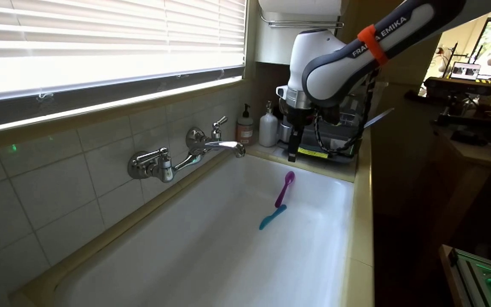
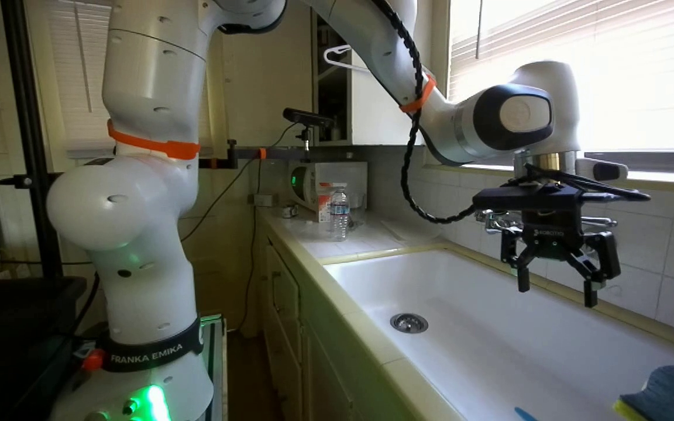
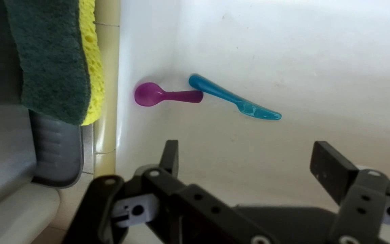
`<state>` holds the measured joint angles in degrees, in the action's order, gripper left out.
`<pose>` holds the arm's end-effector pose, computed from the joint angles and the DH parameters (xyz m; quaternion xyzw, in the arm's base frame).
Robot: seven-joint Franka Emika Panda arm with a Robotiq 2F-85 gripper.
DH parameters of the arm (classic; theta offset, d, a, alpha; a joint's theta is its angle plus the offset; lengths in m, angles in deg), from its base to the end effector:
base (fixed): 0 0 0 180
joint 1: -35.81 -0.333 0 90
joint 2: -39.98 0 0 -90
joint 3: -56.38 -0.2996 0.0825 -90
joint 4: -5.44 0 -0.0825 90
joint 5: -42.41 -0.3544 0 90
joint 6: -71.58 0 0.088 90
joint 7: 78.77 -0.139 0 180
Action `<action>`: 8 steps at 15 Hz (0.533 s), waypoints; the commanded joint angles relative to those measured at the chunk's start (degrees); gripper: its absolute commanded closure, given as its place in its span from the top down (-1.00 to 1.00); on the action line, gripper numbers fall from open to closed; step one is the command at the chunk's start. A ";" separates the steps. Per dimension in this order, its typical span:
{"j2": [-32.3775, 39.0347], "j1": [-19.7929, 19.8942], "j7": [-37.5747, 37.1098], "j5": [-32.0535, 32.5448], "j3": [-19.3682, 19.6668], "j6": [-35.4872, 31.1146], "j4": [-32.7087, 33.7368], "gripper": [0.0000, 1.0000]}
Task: Put the spoon on the drying rack
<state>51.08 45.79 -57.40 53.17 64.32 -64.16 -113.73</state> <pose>0.5347 -0.1785 0.3167 0.9909 0.0957 0.0174 0.0930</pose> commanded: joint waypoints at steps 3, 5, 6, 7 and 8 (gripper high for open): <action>2.00 -1.00 -11.52 1.87 1.12 -2.20 1.27 1.00; 4.15 -1.71 -18.85 1.84 1.26 -3.94 1.63 1.00; 5.04 -2.10 -22.46 1.81 1.43 -5.00 1.68 1.00; 6.23 -2.52 -25.94 1.41 1.52 -6.70 1.65 1.00; 7.33 -3.16 -29.72 1.69 1.92 -8.07 1.80 1.00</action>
<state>54.31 44.83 -76.58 53.38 64.76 -68.31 -113.05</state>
